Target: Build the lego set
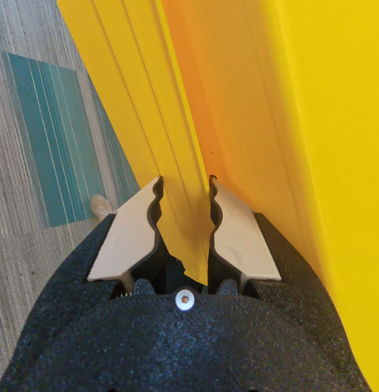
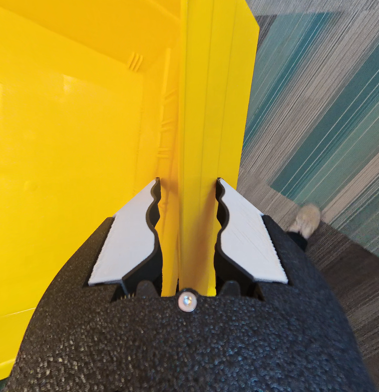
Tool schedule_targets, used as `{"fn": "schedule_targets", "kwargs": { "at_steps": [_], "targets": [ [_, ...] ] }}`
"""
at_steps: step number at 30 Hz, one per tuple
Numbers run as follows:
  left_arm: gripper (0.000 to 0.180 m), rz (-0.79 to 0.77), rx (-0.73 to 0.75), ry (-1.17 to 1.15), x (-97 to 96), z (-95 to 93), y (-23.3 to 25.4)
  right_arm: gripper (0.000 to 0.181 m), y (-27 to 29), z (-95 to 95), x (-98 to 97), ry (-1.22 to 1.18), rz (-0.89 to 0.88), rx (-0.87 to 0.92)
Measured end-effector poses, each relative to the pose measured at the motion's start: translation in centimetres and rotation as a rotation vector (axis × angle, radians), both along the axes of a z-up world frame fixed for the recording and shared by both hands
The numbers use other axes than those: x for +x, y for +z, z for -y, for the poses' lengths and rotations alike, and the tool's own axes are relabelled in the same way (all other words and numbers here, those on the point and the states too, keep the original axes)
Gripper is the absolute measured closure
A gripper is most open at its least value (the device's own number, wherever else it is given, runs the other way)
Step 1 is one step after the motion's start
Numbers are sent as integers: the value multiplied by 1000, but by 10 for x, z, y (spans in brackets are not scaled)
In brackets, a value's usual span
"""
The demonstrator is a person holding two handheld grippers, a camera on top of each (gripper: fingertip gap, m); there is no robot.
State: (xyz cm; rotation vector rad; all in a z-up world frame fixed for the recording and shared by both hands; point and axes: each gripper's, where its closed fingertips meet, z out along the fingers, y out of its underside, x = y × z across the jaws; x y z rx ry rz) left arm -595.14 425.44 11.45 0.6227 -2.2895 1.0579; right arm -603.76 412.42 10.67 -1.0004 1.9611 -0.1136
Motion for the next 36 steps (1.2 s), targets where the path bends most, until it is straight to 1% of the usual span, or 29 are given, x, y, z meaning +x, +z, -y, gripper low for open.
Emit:
{"fn": "schedule_targets", "kwargs": {
  "at_steps": [4,7,10,14,17,19,24,31,36],
  "targets": [
    [138,11,8,13,111,90,-17,132,-20,89,108,13,5,15],
    [138,7,29,47,203,159,-20,132,-31,157,202,35,2,43],
    [138,-3,28,90,297,219,-8,132,-17,222,305,79,2,56],
    [138,-9,12,140,417,294,4,132,4,305,436,141,-3,23],
    [138,-12,4,161,508,353,0,132,7,367,534,165,-5,3],
    [138,-15,3,160,574,394,-10,133,-2,409,606,175,-7,-17],
    [139,-29,0,150,740,498,-33,133,-19,514,775,149,-26,-24],
    [139,-21,32,78,966,640,-5,134,-1,654,989,86,-27,6],
    [140,-8,58,94,1127,732,-20,134,-18,744,1152,97,-17,24]
  ]
}}
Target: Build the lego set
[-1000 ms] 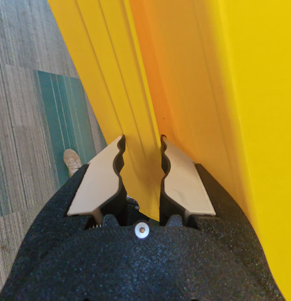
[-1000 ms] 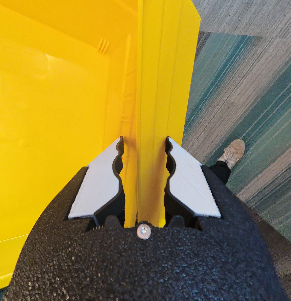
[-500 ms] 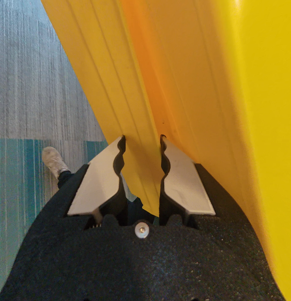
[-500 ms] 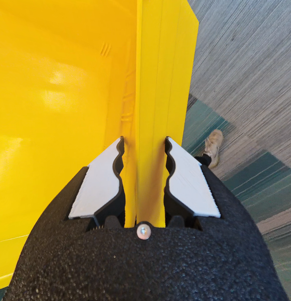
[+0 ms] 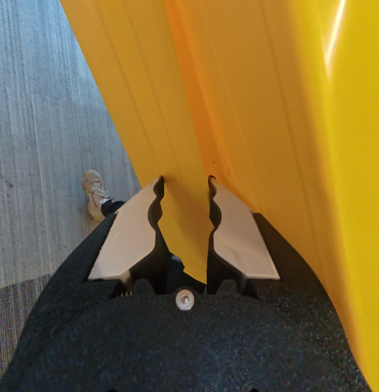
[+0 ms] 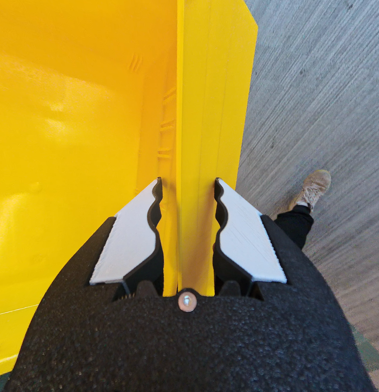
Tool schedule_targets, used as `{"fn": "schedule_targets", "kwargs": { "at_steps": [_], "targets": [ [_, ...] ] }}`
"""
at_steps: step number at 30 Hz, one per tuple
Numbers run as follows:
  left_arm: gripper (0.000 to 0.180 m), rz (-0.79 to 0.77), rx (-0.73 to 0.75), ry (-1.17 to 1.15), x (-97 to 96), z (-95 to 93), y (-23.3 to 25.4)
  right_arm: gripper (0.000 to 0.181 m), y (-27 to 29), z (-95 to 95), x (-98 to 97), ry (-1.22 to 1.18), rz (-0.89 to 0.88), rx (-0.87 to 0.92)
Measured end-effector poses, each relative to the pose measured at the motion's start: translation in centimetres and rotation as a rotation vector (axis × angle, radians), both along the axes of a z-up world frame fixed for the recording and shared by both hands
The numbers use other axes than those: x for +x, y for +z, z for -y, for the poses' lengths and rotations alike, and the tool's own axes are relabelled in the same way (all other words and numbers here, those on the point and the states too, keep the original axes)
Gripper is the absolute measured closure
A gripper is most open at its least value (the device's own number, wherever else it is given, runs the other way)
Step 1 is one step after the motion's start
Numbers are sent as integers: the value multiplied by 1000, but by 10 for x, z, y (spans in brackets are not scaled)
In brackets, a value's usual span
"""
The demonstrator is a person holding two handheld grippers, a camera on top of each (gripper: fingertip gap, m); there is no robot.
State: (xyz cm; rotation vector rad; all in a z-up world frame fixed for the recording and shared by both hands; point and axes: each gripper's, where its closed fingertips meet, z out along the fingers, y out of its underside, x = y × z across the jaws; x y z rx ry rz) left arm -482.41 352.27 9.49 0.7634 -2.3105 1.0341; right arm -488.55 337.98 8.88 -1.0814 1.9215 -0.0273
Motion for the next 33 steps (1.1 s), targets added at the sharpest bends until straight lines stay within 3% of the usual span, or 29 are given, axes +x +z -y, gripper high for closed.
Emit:
{"fn": "schedule_targets", "kwargs": {
  "at_steps": [4,14,19,28,33],
  "targets": [
    [140,-2,20,46,134,77,-17,135,-20,78,140,28,3,24],
    [140,-48,17,155,454,243,-10,135,-9,253,487,135,-17,12],
    [140,-46,-10,158,634,342,-30,135,-31,349,661,99,-12,-4],
    [140,-3,8,63,948,535,8,135,-3,535,950,-13,13,38],
    [140,11,18,73,1113,646,-8,135,-18,646,1117,-7,46,26]
  ]
}}
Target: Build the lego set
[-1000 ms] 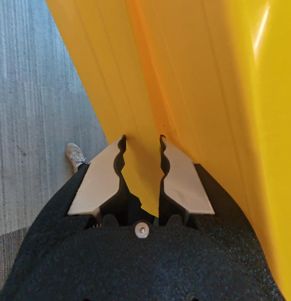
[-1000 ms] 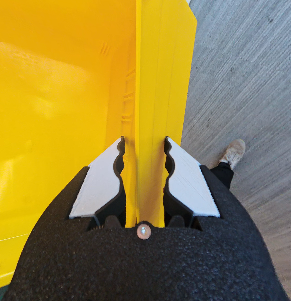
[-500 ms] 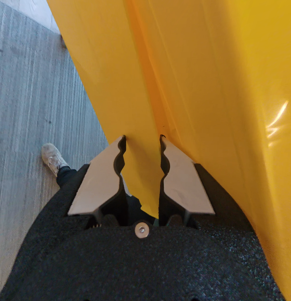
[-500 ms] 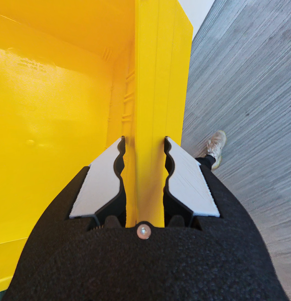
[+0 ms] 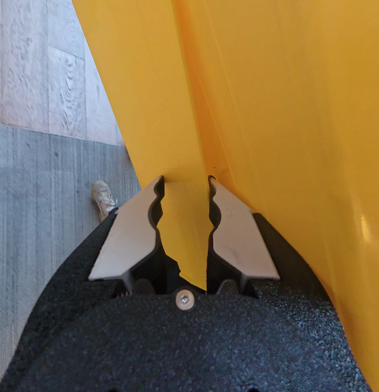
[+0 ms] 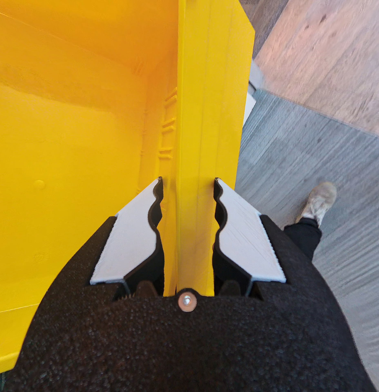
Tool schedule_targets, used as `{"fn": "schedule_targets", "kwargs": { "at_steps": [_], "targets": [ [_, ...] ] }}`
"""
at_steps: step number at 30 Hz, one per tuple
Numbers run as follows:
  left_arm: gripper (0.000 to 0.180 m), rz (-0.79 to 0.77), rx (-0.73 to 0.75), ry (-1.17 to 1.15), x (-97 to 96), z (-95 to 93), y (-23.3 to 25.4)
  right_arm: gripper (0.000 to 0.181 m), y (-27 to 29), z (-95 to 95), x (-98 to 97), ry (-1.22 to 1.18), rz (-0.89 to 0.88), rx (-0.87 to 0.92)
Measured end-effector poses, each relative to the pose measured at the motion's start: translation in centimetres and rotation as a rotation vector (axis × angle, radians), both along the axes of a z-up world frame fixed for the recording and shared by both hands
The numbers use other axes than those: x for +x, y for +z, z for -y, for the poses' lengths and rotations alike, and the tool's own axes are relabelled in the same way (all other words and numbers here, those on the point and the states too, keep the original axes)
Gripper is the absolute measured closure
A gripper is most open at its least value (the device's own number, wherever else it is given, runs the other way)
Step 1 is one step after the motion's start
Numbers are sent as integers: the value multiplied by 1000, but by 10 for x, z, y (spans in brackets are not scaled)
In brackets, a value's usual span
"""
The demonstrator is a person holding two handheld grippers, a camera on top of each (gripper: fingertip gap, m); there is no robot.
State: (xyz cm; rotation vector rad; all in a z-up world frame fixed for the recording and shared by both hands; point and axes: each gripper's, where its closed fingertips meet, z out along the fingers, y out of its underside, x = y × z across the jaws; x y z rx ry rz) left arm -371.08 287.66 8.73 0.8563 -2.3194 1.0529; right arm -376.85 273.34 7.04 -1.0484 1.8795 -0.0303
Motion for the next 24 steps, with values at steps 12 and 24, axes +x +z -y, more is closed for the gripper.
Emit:
{"fn": "schedule_targets", "kwargs": {
  "at_steps": [12,24],
  "targets": [
    [141,-22,39,5,357,281,9,141,17,292,375,-83,39,12],
    [143,-33,46,-364,628,676,5,143,22,660,589,-399,0,-39]
  ]
}}
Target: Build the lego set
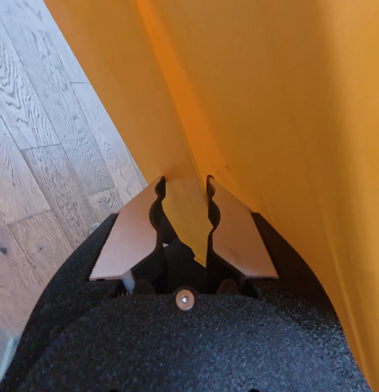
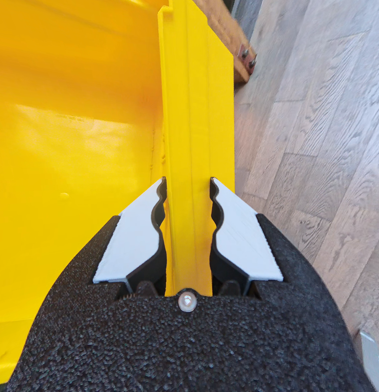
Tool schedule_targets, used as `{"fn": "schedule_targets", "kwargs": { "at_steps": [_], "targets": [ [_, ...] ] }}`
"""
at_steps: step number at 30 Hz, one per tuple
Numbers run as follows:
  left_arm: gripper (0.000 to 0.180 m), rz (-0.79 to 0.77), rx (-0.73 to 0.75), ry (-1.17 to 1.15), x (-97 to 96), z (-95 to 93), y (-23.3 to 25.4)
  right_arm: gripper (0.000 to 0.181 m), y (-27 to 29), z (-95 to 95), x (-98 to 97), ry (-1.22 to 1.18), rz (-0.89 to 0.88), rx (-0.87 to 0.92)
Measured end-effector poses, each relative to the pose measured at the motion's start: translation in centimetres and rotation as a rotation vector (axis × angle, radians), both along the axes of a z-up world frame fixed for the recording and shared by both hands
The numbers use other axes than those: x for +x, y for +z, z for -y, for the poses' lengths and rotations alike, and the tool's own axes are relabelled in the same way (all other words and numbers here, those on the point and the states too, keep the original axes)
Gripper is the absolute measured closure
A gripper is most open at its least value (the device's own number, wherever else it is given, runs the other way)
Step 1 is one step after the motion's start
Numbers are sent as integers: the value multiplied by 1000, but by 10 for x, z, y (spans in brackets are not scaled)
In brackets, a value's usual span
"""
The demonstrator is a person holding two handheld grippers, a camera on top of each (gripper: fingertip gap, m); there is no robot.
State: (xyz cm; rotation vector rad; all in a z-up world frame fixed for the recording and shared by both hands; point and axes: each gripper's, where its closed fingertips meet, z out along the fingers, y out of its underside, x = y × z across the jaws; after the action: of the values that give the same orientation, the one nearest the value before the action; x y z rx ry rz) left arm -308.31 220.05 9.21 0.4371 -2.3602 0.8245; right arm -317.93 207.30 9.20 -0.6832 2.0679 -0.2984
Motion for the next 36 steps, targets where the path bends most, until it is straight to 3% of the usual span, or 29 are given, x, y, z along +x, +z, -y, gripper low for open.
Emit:
{"fn": "schedule_targets", "kwargs": {
  "at_steps": [10,17,26,36],
  "targets": [
    [143,40,-3,-122,153,335,-4,142,-17,315,127,-154,45,19],
    [143,39,-40,-115,256,566,23,142,17,549,230,-124,39,-33],
    [143,11,-80,-180,388,871,-3,142,2,848,355,-216,37,-78],
    [143,49,-74,-280,550,1201,31,142,20,1153,498,-309,63,-29]
  ]
}}
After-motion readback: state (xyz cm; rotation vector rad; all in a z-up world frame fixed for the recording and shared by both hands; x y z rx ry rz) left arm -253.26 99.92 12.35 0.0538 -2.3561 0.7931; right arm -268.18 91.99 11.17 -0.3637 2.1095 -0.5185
